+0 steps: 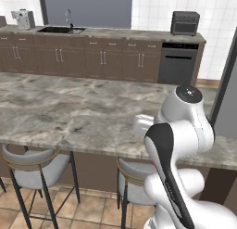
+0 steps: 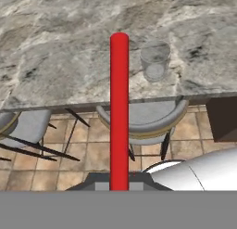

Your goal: Take a straw from the drawer in front and place it inside the glass cup on the dining counter.

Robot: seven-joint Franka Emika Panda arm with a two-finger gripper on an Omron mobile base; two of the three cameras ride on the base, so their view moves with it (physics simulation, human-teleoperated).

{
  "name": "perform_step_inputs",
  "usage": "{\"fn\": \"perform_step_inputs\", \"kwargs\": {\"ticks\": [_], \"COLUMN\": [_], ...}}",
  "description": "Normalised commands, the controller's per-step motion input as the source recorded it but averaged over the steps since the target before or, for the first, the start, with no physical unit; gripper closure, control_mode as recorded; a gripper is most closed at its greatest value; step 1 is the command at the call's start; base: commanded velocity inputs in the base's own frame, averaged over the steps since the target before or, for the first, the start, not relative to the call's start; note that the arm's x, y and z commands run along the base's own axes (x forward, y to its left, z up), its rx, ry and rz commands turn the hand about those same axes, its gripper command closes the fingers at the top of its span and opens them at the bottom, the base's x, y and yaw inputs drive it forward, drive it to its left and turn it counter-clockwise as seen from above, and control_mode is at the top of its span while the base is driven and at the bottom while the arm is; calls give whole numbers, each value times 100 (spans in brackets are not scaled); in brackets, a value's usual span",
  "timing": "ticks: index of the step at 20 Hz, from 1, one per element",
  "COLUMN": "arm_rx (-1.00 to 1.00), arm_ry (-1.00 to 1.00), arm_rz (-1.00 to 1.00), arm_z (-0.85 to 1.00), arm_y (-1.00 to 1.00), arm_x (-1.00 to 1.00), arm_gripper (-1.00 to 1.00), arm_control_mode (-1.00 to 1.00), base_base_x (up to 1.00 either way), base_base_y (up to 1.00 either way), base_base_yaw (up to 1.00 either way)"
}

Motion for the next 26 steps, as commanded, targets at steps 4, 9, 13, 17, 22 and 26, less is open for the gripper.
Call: {"fn": "perform_step_inputs", "kwargs": {"ticks": [4, 9, 13, 17, 22, 26], "arm_rx": [0, 0, 0, -8, -30, -35], "arm_ry": [-2, -14, -17, -28, -60, -50], "arm_rz": [-4, 4, 9, 2, -6, -23], "arm_z": [11, 7, 0, 1, 4, 18], "arm_y": [-1, -3, -8, 0, 0, 13], "arm_x": [43, 23, 10, -1, 0, 7], "arm_gripper": [100, 100, 100, 100, 100, 100], "arm_control_mode": [-100, -100, -100, -100, -100, -100], "base_base_x": [0, 0, 0, 0, 0, 0], "base_base_y": [0, 0, 0, 0, 0, 0], "base_base_yaw": [0, 0, 0, 0, 0, 0]}}
